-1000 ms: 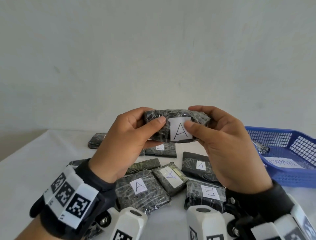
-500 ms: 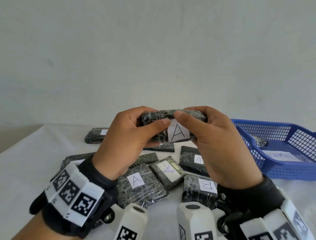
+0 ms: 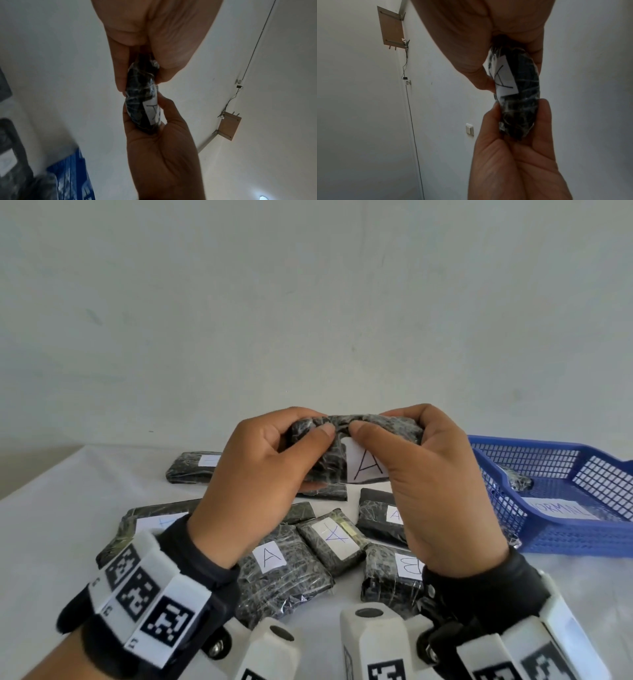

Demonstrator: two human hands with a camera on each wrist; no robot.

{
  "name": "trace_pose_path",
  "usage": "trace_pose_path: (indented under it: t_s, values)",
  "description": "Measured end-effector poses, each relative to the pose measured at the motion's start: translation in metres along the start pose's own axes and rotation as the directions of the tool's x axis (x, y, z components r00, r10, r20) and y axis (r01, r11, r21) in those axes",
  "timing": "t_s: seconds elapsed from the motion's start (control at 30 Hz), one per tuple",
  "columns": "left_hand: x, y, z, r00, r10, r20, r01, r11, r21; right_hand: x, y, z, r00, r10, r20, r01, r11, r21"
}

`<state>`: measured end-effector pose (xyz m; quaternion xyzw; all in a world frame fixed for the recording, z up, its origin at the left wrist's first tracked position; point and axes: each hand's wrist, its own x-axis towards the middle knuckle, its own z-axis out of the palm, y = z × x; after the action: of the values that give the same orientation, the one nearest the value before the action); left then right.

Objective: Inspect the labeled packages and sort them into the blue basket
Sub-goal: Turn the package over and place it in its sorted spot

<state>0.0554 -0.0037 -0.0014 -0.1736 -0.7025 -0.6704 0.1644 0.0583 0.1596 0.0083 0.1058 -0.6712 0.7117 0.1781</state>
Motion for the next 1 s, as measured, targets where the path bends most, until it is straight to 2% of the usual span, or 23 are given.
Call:
trace_pose_path:
  t_s: [0.1,0.2,0.3,0.4,0.5,0.63,0.77,0.93,1.0]
  values:
    - [0.001,0.001,0.000,1.000,0.004,-0.024,-0.005,1.000,-0.025,0.000,-0.004,-0.003,0.998,0.036,0.045,-0.040,0.996,0.083]
    - [-0.002,0.002,0.003,1.000,-0.015,0.019,0.016,0.999,-0.045,0.003,-0.002,-0.005,0.999,0.032,0.017,-0.034,0.987,0.155]
    - [0.000,0.000,0.002,1.000,-0.025,0.005,0.025,0.998,-0.058,0.004,-0.003,-0.005,0.999,0.025,0.034,-0.032,0.973,0.229]
    - [0.003,0.004,-0.004,0.997,-0.074,0.007,0.074,0.982,-0.172,0.004,-0.006,-0.009,0.997,0.019,0.078,-0.040,0.958,0.284]
    - [0.004,0.006,-0.007,0.994,-0.100,0.038,0.106,0.974,-0.198,0.005,-0.007,-0.011,0.996,0.017,0.083,-0.042,0.952,0.303]
    - [0.008,0.003,-0.010,0.994,-0.104,-0.016,0.098,0.973,-0.209,0.004,-0.010,-0.013,0.990,0.053,0.134,-0.101,0.918,0.383]
    - [0.006,0.004,-0.011,0.992,-0.111,0.056,0.121,0.969,-0.216,0.006,-0.008,-0.016,0.993,0.053,0.105,-0.084,0.946,0.313]
    - [0.009,0.001,-0.013,0.993,-0.117,0.011,0.117,0.966,-0.232,0.006,-0.006,-0.016,0.984,0.058,0.169,-0.109,0.944,0.310]
    - [0.009,0.002,-0.016,0.992,-0.117,0.037,0.122,0.969,-0.215,0.005,-0.005,-0.013,0.986,0.046,0.160,-0.088,0.960,0.267]
